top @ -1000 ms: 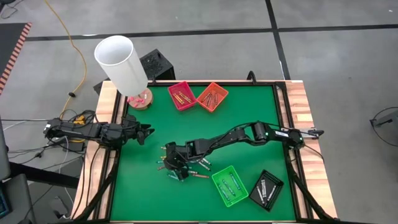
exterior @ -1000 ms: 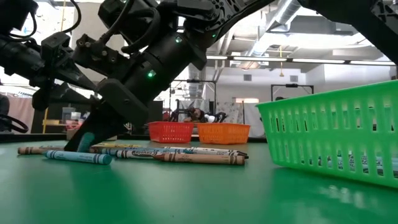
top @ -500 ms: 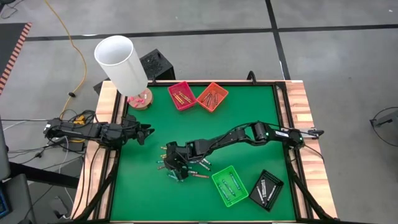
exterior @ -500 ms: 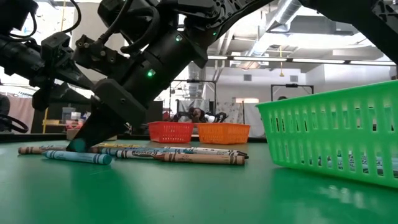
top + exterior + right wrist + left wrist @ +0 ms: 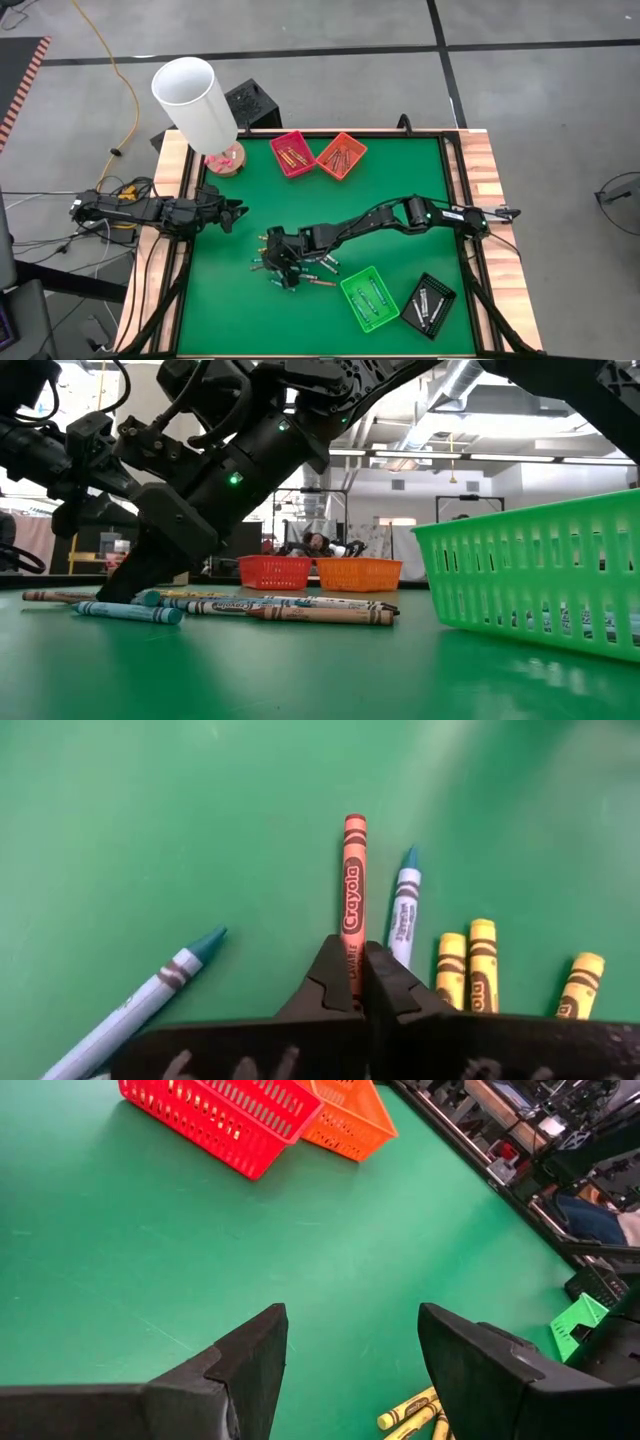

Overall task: Sort crayons
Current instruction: Put the brown crayon into the orange bin

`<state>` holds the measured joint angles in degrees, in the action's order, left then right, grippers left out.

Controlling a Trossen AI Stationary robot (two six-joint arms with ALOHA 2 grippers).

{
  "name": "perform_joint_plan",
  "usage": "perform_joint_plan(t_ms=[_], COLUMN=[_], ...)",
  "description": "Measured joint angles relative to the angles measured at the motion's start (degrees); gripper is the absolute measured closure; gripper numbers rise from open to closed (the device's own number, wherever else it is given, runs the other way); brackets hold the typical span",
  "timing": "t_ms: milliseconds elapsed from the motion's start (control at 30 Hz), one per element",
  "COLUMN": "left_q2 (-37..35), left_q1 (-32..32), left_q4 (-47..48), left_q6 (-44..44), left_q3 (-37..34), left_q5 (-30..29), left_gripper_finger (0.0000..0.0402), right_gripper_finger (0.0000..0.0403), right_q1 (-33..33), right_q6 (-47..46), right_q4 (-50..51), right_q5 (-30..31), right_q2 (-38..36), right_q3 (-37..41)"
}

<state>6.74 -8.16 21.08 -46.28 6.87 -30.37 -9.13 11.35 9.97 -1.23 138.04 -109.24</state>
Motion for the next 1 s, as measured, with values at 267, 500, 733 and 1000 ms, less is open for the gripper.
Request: perform_joint_plan(t_ms=[267, 500, 733, 1000], left_q2=[0.0, 0.0, 0.0, 0.0], left_q1=[0.0, 0.0, 0.0, 0.0], left_q4=[0.0, 0.0, 0.0, 0.0], left_q6=[0.0, 0.0, -0.1, -0.5], left_q3=[0.0, 0.0, 0.0, 0.0], left_q5=[0.0, 0.0, 0.0, 0.0], left_gripper_finger=[0.0186, 0.0186, 0.0186, 0.0186], right_gripper_finger=[0.04, 0.0401, 0.0401, 0.0401], right_q1=[0.6, 1.9, 4.7, 6.6], right_q6=[-1.4, -6.7, -19.7, -28.0], right_q4=[1.0, 9.5, 21.5, 25.8], right_q5=[0.7, 11.5, 22.5, 27.1], right_q2=[0.0, -0.2, -0.1, -0.1], right_q3=[-3.8, -8.3, -9.5, -9.5])
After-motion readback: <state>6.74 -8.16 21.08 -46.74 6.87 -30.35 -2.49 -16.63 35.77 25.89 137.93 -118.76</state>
